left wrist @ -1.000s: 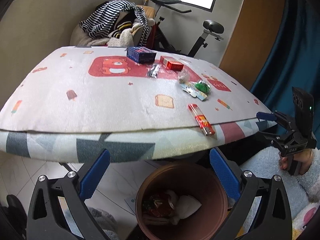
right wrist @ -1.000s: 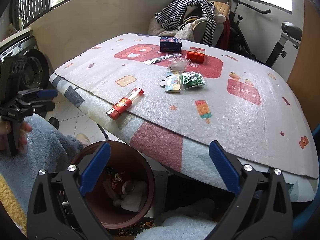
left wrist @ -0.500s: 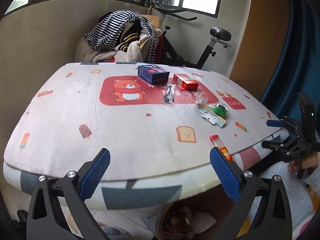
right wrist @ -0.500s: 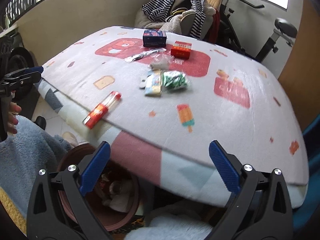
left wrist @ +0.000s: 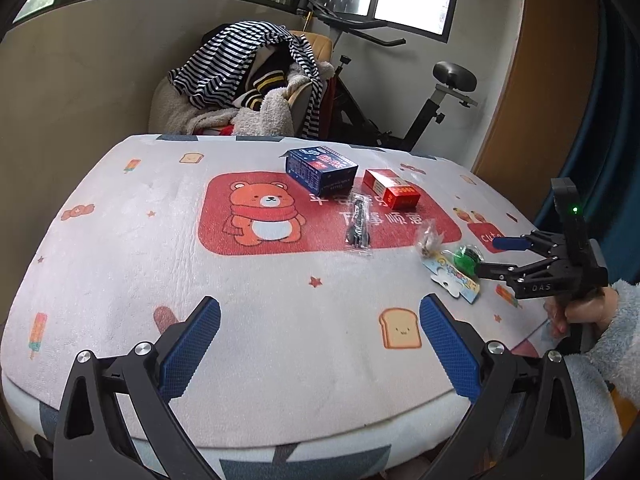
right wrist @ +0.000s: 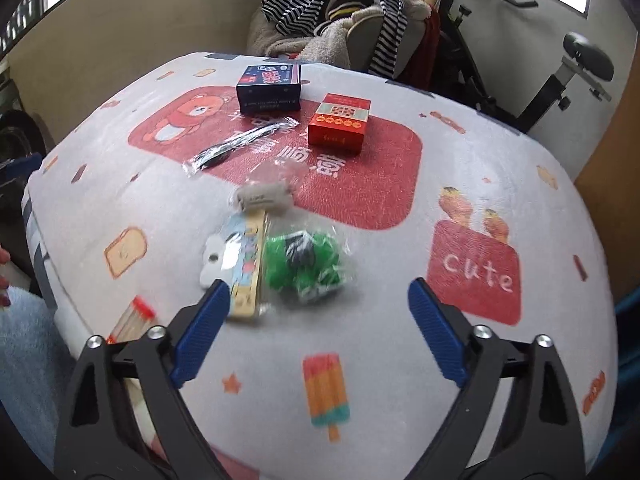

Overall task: Collect trash
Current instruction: 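Grasp the clear bag holding a green toy with the right gripper, then grasp the blue milk box with the left gripper while the right holds the bag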

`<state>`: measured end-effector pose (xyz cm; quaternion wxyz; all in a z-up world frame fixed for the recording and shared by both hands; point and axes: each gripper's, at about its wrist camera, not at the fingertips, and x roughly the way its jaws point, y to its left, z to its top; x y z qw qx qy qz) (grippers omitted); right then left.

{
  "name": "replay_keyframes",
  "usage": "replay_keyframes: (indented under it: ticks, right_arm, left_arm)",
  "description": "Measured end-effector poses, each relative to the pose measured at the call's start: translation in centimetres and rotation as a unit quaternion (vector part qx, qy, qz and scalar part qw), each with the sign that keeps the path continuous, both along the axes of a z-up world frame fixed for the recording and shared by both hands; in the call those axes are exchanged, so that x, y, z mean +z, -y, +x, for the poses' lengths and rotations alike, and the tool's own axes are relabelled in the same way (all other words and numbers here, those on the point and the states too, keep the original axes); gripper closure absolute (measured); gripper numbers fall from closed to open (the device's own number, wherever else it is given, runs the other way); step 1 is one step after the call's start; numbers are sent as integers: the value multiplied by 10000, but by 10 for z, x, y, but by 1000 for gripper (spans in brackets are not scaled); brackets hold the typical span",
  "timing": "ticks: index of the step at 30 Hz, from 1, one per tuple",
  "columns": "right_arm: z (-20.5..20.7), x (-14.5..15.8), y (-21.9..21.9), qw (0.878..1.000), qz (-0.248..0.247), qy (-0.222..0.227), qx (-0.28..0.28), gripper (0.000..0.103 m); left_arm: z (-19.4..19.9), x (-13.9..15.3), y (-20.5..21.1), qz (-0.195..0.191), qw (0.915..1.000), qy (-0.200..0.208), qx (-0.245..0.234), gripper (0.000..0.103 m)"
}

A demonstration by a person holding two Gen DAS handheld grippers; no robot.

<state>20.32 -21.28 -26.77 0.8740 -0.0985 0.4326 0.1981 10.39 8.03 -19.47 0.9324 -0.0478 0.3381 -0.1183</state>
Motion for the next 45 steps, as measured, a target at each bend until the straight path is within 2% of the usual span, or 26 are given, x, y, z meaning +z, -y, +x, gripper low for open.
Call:
replay_keyframes:
  ticks: [3,5,7,11,16,20,26,29,32,36,39,40,41,43,45]
  right_arm:
    - [14,-8,-6,9998,117,-153,1,21]
    - [19,-16,-10,9995,36,-324,49,32]
    - [24,-16,-12,9995,23,-291,107,42]
    - [26,-10,-12,9995,163,-205,166,48]
    - [36,18,6,9987,292,381,-174,49]
    - [48,36,23,9946,502,763,-486,49]
    - [77,31,45,9911,755,792,-763,49]
    - [94,27,51,9857,990,708,-1166,49]
    - [102,32,41,9846,1036,822,-1144,49]
    - [112,37,33,9867,975,962,-874,49]
    - [114,37,34,9877,963,1023,-680,49]
    - [115,36,36,9877,971,1021,-679,49]
    - [116,35,36,9876,981,1016,-681,49]
    - [116,32,38,9872,1020,998,-712,49]
    - [116,27,39,9868,1065,955,-764,49]
  left_arm:
    - [10,-4,-3,-171,9997,-157,41,6]
    - [16,-7,-6,-290,9992,-269,117,6]
    - [20,-10,-8,-343,9986,-354,179,6]
    - [28,-15,-10,-421,9974,-525,254,6]
    - [42,-17,-12,-479,9950,-779,411,6]
    - [53,-12,-12,-512,9945,-710,570,6]
    - [93,-8,-10,-922,9899,-786,734,6]
    - [119,-6,-4,-1046,9883,-856,703,6]
    - [151,-2,3,-1204,9856,-976,682,6]
    - [186,1,12,-1209,9858,-989,623,6]
    - [211,-2,28,-656,9931,-901,370,6]
    - [218,-6,34,-389,9947,-897,302,6]
    - [225,-11,36,-281,9947,-956,273,6]
    - [240,-19,37,-440,9922,-1134,287,6]
    - [257,-23,36,-836,9878,-1255,396,6]
